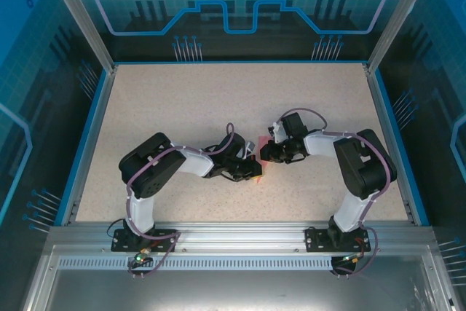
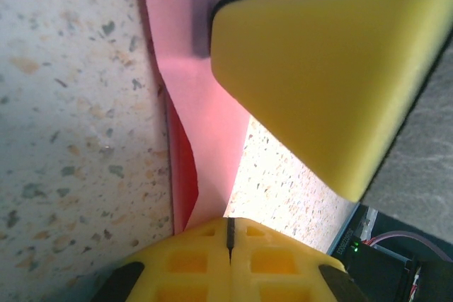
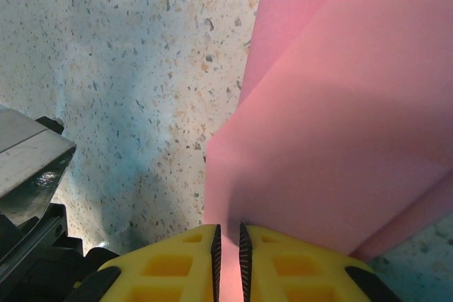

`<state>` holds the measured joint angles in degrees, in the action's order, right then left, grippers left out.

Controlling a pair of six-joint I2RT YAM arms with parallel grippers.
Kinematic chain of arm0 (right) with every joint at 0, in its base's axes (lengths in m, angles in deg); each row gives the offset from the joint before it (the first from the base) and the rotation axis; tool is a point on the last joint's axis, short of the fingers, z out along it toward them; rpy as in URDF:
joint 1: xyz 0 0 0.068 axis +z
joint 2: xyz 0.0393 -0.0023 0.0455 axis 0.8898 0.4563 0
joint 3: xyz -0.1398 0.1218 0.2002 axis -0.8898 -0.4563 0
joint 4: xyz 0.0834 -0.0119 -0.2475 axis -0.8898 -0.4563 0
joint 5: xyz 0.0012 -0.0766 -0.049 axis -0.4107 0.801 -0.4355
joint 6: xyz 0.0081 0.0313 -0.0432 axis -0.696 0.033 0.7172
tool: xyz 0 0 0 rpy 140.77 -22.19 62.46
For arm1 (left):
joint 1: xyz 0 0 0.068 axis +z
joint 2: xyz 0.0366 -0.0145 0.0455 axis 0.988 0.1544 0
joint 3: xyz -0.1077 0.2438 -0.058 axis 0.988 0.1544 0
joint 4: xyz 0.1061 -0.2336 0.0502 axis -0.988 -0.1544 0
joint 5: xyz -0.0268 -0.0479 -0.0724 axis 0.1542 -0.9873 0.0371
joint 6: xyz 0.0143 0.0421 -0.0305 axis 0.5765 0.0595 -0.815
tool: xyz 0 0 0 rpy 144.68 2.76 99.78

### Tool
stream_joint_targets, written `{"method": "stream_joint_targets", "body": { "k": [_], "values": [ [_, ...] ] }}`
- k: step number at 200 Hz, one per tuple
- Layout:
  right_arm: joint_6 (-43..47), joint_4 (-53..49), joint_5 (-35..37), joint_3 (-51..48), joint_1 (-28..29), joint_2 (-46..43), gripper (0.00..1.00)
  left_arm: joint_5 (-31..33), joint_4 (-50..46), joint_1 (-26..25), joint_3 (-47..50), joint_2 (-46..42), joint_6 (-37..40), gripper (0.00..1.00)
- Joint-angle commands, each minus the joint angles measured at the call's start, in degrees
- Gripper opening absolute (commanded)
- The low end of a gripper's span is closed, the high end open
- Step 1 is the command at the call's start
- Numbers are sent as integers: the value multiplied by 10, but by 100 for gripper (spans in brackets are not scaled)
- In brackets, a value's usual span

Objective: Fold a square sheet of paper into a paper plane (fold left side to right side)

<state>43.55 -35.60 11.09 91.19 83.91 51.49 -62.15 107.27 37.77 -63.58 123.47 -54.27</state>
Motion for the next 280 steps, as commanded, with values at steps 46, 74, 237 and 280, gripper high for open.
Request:
{"method": "stream_joint_targets", "body": {
  "k": [46, 74, 237, 280],
  "values": [
    [50, -33, 86, 42, -31, 23, 18, 18, -99, -6, 16, 18, 11, 4],
    [63, -44, 94, 61, -49, 35, 18, 17, -97, -6, 18, 18, 10, 4],
    [71, -80, 13, 166, -124, 118, 19, 15, -94, -6, 22, 15, 6, 4],
    [65, -88, -33, 196, -145, 147, 19, 15, -94, -6, 21, 16, 6, 4]
  ]
}}
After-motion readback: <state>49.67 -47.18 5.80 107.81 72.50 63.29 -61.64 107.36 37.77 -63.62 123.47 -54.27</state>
